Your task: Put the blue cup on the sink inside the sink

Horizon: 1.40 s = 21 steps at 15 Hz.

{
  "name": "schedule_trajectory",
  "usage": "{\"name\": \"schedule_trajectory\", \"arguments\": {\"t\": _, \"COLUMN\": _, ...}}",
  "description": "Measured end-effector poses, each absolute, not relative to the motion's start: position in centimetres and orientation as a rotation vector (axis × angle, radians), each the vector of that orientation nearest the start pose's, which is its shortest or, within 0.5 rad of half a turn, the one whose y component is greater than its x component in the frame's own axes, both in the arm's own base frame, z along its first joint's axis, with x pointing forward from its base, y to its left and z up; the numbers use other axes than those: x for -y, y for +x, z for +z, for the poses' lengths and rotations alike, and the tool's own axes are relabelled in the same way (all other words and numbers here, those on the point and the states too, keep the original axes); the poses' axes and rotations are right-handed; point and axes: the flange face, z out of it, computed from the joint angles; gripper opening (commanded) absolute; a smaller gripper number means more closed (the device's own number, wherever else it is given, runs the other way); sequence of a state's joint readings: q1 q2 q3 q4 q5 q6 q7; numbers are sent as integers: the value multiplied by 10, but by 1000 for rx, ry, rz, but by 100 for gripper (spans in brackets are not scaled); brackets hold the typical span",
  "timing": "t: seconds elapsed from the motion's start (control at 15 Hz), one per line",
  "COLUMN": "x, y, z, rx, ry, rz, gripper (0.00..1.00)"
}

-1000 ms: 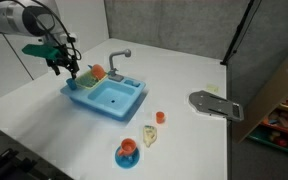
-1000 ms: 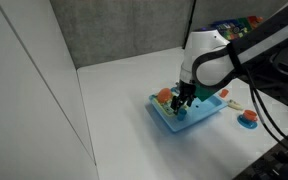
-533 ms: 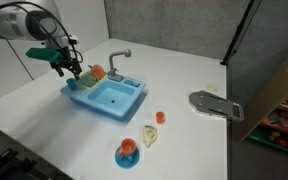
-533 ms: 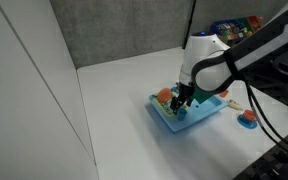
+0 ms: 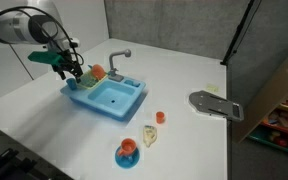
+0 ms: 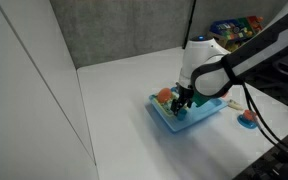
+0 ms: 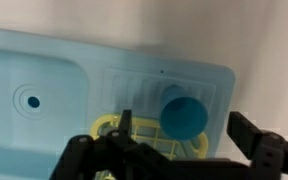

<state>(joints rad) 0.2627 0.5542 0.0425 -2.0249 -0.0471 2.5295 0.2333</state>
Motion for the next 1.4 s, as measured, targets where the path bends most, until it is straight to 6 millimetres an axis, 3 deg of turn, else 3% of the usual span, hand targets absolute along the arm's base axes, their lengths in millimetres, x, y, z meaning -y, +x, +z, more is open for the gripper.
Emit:
{"name": "schedule_trajectory", "arguments": {"t": 0.13, "x": -181, "y": 566, "z": 163, "rx": 174, "ry": -3155, "rz": 78, "gripper": 67}}
{"name": "schedule_trajectory", "arguments": {"t": 0.33, "x": -184, "y": 566, "z": 160, "rx": 181, "ry": -3155, "rz": 83, "gripper": 45}}
{"name": "schedule_trajectory", "arguments": {"t": 0.47, "x": -185, "y": 566, "z": 158, "rx": 184, "ry": -3155, "rz": 84, "gripper": 20}}
{"name": "schedule_trajectory", "arguments": {"t": 0.53, "x": -185, "y": 566, "z": 159, "rx": 184, "ry": -3155, "rz": 83, "gripper": 17}}
{"name": "schedule_trajectory", "arguments": {"t": 0.87, "x": -186, "y": 571, "z": 165, "rx": 183, "ry": -3152, "rz": 59, "gripper": 17}}
{"name": "schedule_trajectory", "arguments": {"t": 1.07, "x": -184, "y": 578, "z": 183, "rx": 168, "ry": -3145, "rz": 13, "gripper": 17}}
{"name": "schedule_trajectory", "arguments": {"t": 1.4, "x": -156, "y": 593, "z": 218, "rx": 68, "ry": -3133, "rz": -25, "gripper": 17}}
